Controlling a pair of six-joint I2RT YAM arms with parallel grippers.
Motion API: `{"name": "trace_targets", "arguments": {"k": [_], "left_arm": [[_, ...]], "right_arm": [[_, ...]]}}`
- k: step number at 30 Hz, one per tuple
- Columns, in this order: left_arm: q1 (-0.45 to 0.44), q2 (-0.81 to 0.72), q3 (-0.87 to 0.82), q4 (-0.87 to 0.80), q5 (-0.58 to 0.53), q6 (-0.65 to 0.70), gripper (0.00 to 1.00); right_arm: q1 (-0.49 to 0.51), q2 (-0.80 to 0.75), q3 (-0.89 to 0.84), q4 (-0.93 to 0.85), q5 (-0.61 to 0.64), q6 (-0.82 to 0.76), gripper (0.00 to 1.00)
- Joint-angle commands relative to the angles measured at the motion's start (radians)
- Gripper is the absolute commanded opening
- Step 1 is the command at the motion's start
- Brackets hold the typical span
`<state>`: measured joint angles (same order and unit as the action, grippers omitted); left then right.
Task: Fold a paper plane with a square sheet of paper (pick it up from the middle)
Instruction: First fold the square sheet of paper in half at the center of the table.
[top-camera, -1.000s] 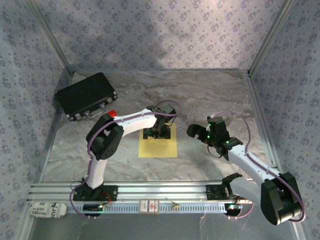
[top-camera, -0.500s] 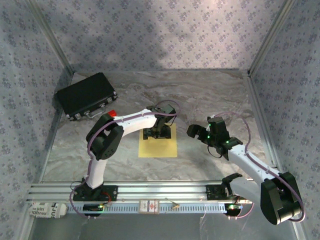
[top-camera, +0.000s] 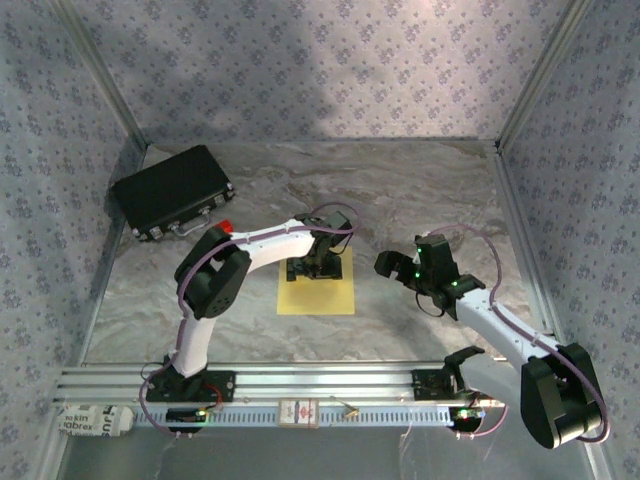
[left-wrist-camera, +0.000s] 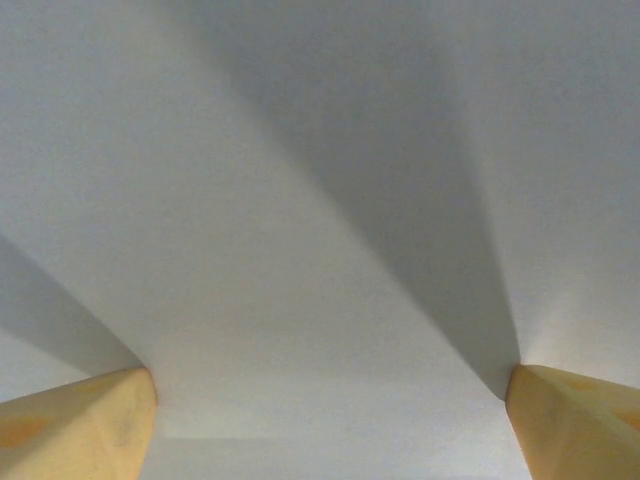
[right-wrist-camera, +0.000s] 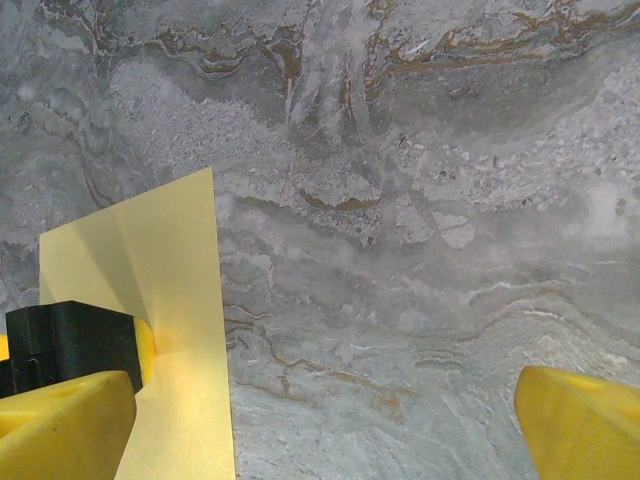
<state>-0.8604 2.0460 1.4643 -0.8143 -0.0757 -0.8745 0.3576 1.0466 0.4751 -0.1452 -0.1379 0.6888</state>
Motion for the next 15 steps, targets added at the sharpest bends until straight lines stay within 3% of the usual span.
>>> {"name": "trace_targets", "arguments": {"k": [1, 15], "left_arm": [[-0.009, 0.043, -0.043, 0.000, 0.010, -0.017, 0.90], [-0.011, 0.044, -0.079, 0.026, 0.011, -0.011, 0.88]], "right_arm": [[-0.005, 0.003, -0.001, -0.032, 0.018, 0.009, 0.99], [-0.011, 0.003, 0.001, -0.044, 0.038, 0.046, 0.99]]}}
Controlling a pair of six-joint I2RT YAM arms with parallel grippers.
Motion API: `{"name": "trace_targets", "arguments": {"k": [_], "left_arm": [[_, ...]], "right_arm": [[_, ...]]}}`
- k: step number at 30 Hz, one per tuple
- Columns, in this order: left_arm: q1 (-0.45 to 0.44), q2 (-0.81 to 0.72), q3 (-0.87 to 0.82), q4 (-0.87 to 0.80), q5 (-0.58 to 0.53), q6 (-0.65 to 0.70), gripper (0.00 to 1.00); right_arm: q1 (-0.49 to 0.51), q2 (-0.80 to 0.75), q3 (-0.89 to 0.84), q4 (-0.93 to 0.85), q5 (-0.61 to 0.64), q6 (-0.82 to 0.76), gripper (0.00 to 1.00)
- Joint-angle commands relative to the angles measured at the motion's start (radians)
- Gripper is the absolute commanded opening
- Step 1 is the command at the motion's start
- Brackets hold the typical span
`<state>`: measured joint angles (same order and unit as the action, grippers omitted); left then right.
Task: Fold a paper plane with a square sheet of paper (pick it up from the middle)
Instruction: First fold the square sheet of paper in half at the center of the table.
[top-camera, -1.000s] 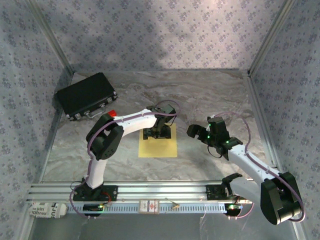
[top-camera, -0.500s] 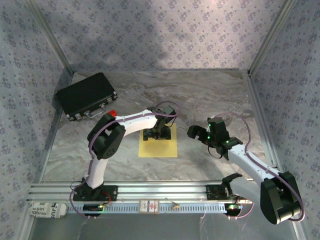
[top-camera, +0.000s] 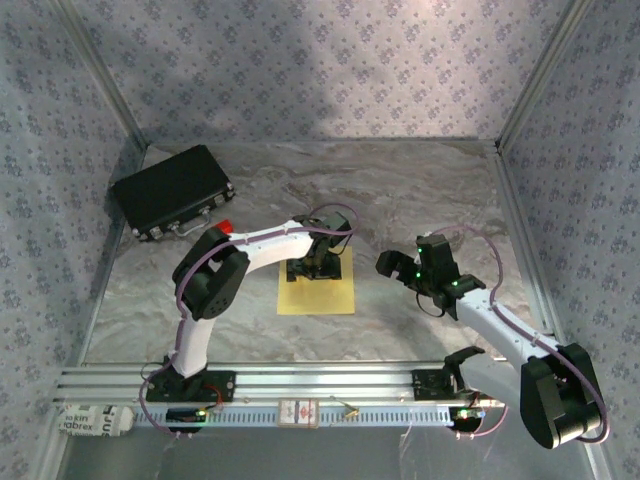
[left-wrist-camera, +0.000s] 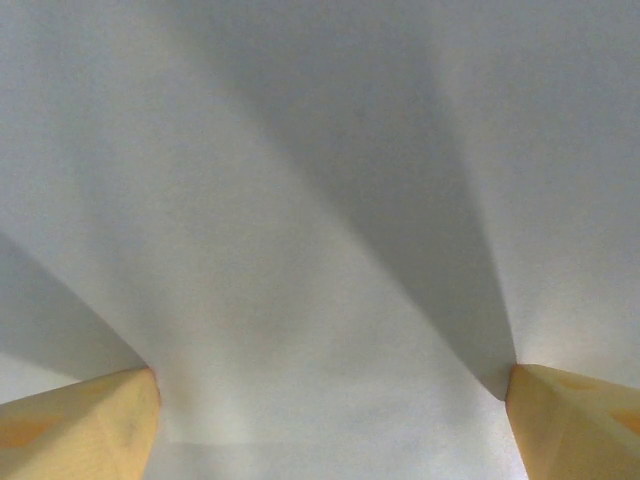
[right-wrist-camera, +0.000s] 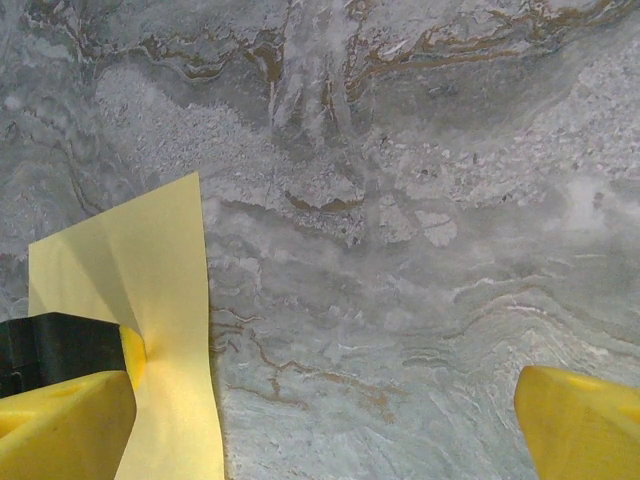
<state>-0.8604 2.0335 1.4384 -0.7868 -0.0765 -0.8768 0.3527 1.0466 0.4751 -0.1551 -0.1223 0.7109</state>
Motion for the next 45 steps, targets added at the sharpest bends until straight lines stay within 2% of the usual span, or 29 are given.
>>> {"name": "trace_targets", "arguments": {"k": [1, 12, 22, 28, 31, 33, 40, 45], "left_arm": [[-0.010, 0.055, -0.054, 0.000, 0.011, -0.008, 0.88], [-0.014, 0.039, -0.036, 0.003, 0.000, 0.023, 0.85], [-0.017, -0.006, -0.046, 0.070, 0.031, 0.086, 0.70], [-0.016, -0.057, -0.086, 0.147, 0.051, 0.120, 0.56], [-0.016, -0.077, -0.101, 0.164, 0.054, 0.134, 0.54], [-0.016, -0.090, -0.108, 0.175, 0.053, 0.139, 0.49], [-0.007, -0.140, -0.163, 0.268, 0.099, 0.135, 0.42], [0.010, -0.187, -0.194, 0.324, 0.144, 0.123, 0.40]], "right_arm": [[-0.005, 0.002, 0.001, -0.034, 0.025, 0.025, 0.99], [-0.004, -0.003, 0.006, -0.022, 0.024, 0.027, 0.99], [0.018, -0.039, -0.003, 0.020, 0.059, 0.035, 0.99], [0.023, -0.035, -0.003, 0.027, 0.091, 0.052, 0.99], [0.026, -0.034, 0.002, 0.029, 0.101, 0.063, 0.99], [0.028, -0.037, 0.002, 0.034, 0.108, 0.070, 0.99], [0.032, -0.051, 0.002, 0.030, 0.133, 0.092, 0.99], [0.032, -0.088, 0.021, -0.053, 0.245, 0.171, 0.99]]}}
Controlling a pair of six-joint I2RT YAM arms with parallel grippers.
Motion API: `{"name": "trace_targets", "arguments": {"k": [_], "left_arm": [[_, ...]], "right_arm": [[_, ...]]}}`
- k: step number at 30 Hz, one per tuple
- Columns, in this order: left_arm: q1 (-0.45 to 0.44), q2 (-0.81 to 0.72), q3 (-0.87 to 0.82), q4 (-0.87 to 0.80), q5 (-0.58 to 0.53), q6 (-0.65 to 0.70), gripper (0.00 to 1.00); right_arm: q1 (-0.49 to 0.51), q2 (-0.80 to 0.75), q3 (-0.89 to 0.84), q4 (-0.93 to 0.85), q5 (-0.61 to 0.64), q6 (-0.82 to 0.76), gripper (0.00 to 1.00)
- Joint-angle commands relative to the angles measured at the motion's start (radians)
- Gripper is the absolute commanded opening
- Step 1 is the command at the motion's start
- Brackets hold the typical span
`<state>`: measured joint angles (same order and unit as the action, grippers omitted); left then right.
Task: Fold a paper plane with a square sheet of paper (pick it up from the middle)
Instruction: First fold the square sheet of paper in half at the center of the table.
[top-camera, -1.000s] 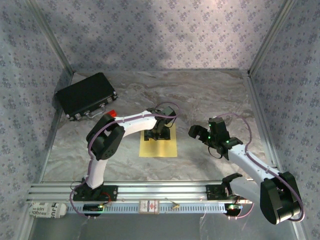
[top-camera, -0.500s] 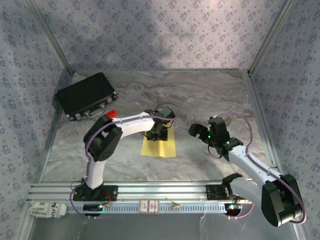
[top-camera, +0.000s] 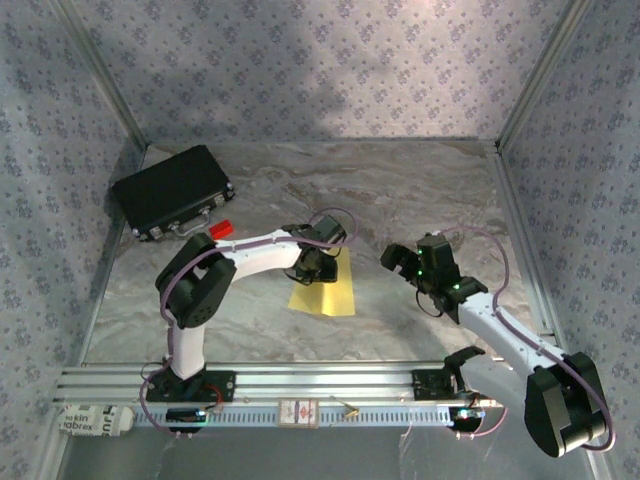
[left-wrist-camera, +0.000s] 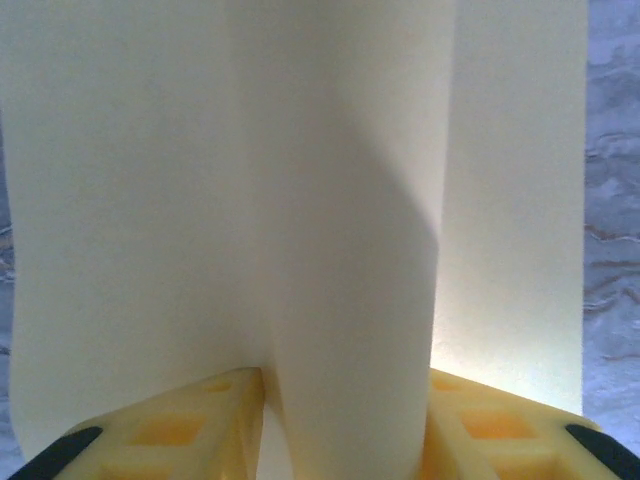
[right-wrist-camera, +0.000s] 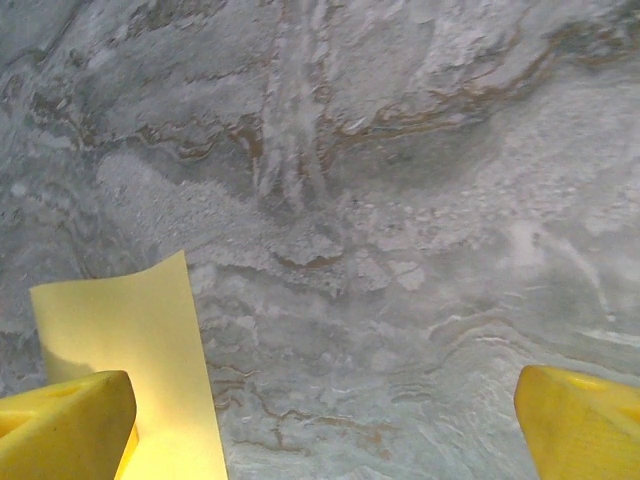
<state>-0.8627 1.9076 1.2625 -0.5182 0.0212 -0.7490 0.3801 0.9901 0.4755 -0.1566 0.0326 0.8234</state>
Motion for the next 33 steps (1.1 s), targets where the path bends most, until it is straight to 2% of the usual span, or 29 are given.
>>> {"name": "trace_targets", "arguments": {"k": [1, 7, 13, 15, 19, 22, 25, 33], "left_arm": [[0.016, -0.076, -0.033, 0.076, 0.059, -0.014, 0.40], [0.058, -0.176, -0.167, 0.295, 0.205, -0.096, 0.40], [0.113, -0.245, -0.274, 0.502, 0.357, -0.181, 0.39], [0.119, -0.252, -0.294, 0.555, 0.391, -0.203, 0.39], [0.125, -0.234, -0.296, 0.608, 0.447, -0.228, 0.40], [0.126, -0.209, -0.299, 0.671, 0.501, -0.263, 0.40], [0.125, -0.188, -0.310, 0.737, 0.532, -0.299, 0.40], [0.125, -0.119, -0.304, 0.780, 0.553, -0.339, 0.40]], "right_arm": [[0.004, -0.042, 0.017, -0.038, 0.093, 0.053, 0.99], [0.001, -0.064, 0.031, 0.053, 0.097, -0.023, 0.99], [0.002, -0.007, 0.098, 0.024, 0.042, -0.046, 0.99], [0.002, 0.009, 0.117, -0.006, 0.021, -0.053, 0.99], [0.002, 0.017, 0.118, -0.025, -0.051, -0.184, 0.99], [-0.003, 0.015, 0.111, -0.036, -0.084, -0.226, 0.99], [-0.021, 0.025, 0.117, -0.056, -0.131, -0.230, 0.99], [-0.110, 0.162, 0.150, -0.073, -0.288, -0.135, 0.94]]}}
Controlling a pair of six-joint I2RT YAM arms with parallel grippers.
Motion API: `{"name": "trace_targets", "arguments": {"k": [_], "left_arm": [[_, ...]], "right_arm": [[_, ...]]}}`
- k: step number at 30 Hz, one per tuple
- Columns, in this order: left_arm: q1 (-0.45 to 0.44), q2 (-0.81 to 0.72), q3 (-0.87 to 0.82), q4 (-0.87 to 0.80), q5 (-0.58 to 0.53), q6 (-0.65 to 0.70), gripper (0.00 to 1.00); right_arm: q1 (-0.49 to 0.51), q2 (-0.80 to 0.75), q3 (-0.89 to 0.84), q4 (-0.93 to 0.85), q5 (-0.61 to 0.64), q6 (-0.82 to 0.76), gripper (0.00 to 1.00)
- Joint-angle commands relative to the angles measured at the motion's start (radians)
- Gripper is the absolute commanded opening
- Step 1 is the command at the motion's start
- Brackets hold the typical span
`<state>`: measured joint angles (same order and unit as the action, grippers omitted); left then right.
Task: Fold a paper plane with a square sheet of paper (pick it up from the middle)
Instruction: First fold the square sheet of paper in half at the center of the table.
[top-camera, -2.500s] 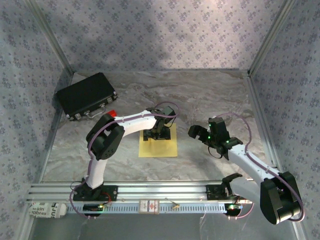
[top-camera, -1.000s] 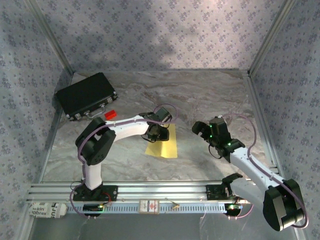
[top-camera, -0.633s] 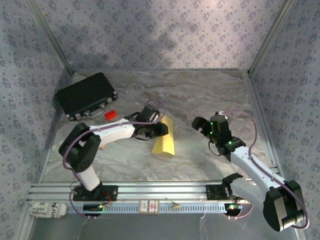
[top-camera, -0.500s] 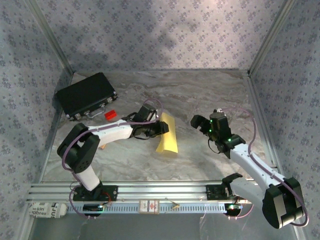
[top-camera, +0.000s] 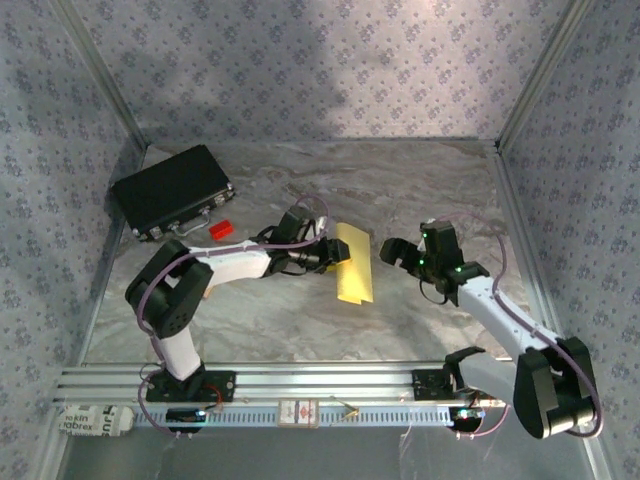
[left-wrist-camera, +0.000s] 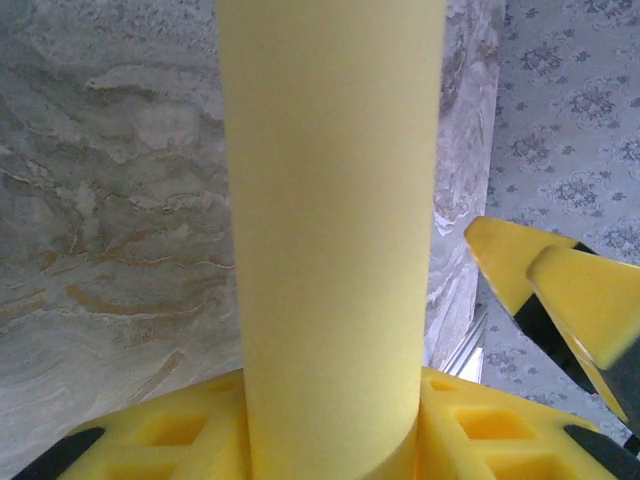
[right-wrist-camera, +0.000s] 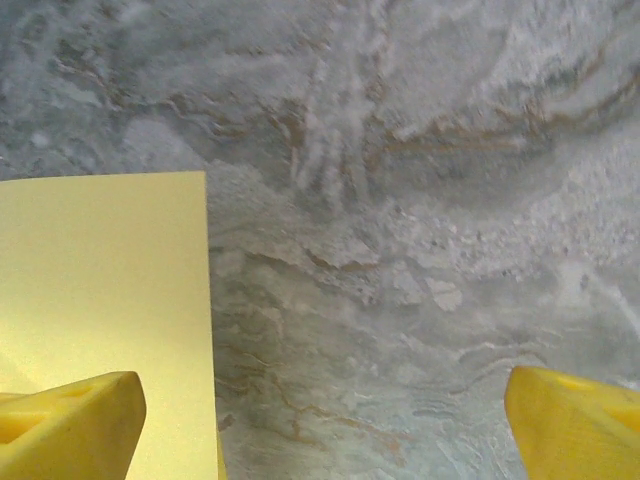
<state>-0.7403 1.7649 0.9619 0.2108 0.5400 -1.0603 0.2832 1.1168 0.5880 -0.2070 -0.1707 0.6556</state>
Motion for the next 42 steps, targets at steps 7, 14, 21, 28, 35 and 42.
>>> {"name": "trace_targets", "arguments": {"k": [7, 14, 21, 28, 35, 42], "left_arm": [[0.005, 0.061, -0.010, 0.042, 0.017, -0.031, 0.40], [0.005, 0.089, -0.026, 0.048, 0.009, -0.031, 0.40], [0.004, 0.111, -0.029, 0.008, -0.013, 0.003, 0.41], [0.005, 0.098, 0.003, -0.127, -0.085, 0.093, 0.51], [0.004, 0.049, 0.036, -0.268, -0.172, 0.188, 0.59], [0.002, 0.018, 0.054, -0.358, -0.245, 0.225, 0.58]], "right_arm": [[-0.011, 0.079, 0.036, 0.067, -0.145, 0.069, 0.99], [-0.006, 0.083, 0.037, 0.106, -0.187, 0.049, 0.96], [0.017, 0.088, 0.029, 0.131, -0.230, 0.030, 0.91], [0.028, 0.097, 0.013, 0.133, -0.214, 0.042, 0.91], [0.036, 0.107, 0.012, 0.135, -0.217, 0.042, 0.91], [0.047, 0.133, 0.019, 0.147, -0.217, 0.049, 0.91]]}}
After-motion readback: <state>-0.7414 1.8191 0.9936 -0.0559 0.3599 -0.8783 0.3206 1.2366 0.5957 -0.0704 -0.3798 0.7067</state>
